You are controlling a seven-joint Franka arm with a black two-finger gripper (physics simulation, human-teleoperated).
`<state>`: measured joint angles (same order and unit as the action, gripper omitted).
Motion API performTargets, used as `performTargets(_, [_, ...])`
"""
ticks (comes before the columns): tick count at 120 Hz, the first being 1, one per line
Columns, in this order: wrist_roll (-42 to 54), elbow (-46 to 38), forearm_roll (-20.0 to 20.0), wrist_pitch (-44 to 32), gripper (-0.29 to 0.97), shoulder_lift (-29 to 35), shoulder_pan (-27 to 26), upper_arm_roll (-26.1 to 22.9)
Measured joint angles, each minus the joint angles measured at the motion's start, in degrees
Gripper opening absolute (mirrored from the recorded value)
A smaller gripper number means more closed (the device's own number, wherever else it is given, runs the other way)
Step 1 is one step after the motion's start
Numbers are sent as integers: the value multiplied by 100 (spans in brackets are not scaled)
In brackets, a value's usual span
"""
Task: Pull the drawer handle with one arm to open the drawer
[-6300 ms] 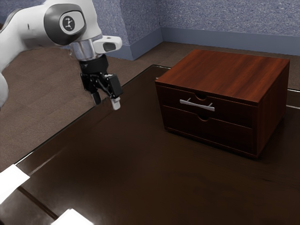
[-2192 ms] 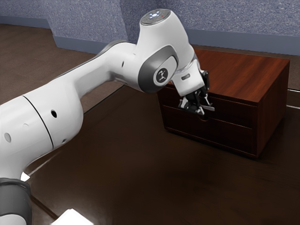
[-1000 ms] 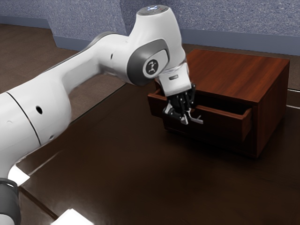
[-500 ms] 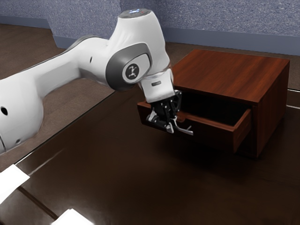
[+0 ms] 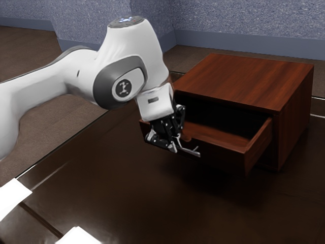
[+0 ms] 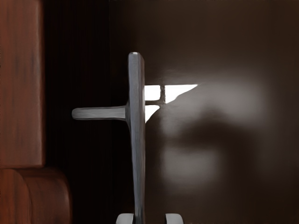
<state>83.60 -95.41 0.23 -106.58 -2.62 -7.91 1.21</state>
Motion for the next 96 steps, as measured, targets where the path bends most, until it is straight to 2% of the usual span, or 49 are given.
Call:
performTargets(48, [-78, -820, -13, -275, -2, 751, 90, -129])
performTargets(68, [-128, -939, -15, -271, 0, 1387, 193, -361])
performTargets(77, [-153, -837, -41, -240, 14, 1781, 196, -447])
performTargets(87, [-180, -286, -56, -74, 31, 1948, 212, -556])
performTargets(96, [-228, -112, -36, 82, 42, 2041, 229, -748])
